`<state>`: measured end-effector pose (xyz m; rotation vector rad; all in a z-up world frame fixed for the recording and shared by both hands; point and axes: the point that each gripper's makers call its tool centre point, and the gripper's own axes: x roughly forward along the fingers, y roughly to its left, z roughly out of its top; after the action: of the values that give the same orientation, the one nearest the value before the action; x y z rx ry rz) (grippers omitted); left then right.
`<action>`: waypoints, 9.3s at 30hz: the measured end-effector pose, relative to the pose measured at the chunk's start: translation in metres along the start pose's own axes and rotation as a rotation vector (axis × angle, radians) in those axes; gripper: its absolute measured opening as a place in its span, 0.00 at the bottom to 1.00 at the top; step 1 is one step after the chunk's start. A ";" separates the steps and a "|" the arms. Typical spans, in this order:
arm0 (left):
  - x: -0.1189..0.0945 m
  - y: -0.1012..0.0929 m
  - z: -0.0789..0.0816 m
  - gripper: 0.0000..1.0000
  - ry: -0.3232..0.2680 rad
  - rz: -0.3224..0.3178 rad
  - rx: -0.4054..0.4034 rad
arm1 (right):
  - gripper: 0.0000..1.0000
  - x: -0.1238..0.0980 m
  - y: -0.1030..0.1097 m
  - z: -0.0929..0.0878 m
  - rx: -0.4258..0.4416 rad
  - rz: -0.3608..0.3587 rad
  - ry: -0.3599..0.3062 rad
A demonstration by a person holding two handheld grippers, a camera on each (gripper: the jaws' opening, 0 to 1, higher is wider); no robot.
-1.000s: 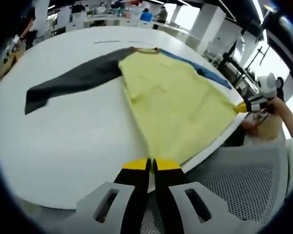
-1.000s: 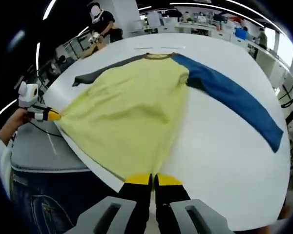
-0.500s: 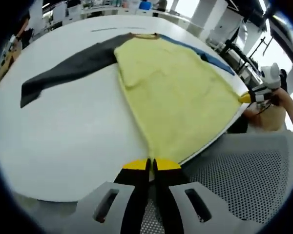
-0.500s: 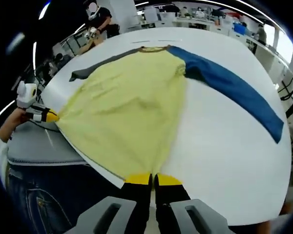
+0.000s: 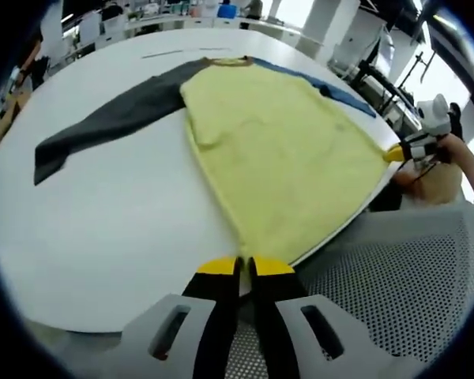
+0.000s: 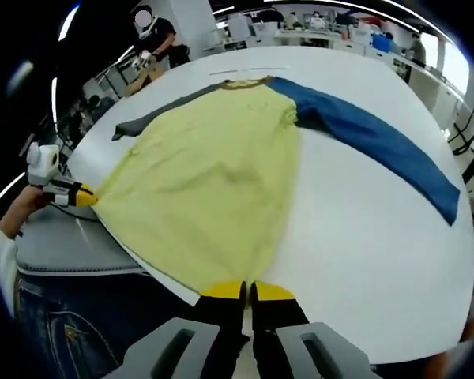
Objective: Fold the garment on the visible template until the final outline fits inside the template.
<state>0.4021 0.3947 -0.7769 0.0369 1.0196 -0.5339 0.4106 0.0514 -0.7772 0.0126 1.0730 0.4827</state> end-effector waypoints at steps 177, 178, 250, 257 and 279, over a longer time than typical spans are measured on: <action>-0.046 -0.007 0.102 0.99 -0.477 -0.103 0.173 | 0.00 -0.005 -0.146 0.212 0.194 -0.266 -0.409; -0.046 -0.007 0.102 0.99 -0.477 -0.103 0.173 | 0.00 -0.005 -0.144 0.214 0.191 -0.263 -0.408; -0.049 0.008 0.103 0.97 -0.517 -0.062 0.121 | 0.00 0.070 0.017 0.316 0.025 0.013 -0.405; -0.047 0.008 0.103 0.97 -0.521 -0.069 0.111 | 0.00 0.081 0.031 0.324 0.005 0.031 -0.394; -0.049 0.010 0.102 0.99 -0.532 -0.063 0.113 | 0.00 0.096 0.101 0.339 -0.130 0.164 -0.409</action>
<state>0.4679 0.3952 -0.6842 -0.0361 0.4724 -0.6170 0.6958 0.2535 -0.6685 0.0821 0.6411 0.6645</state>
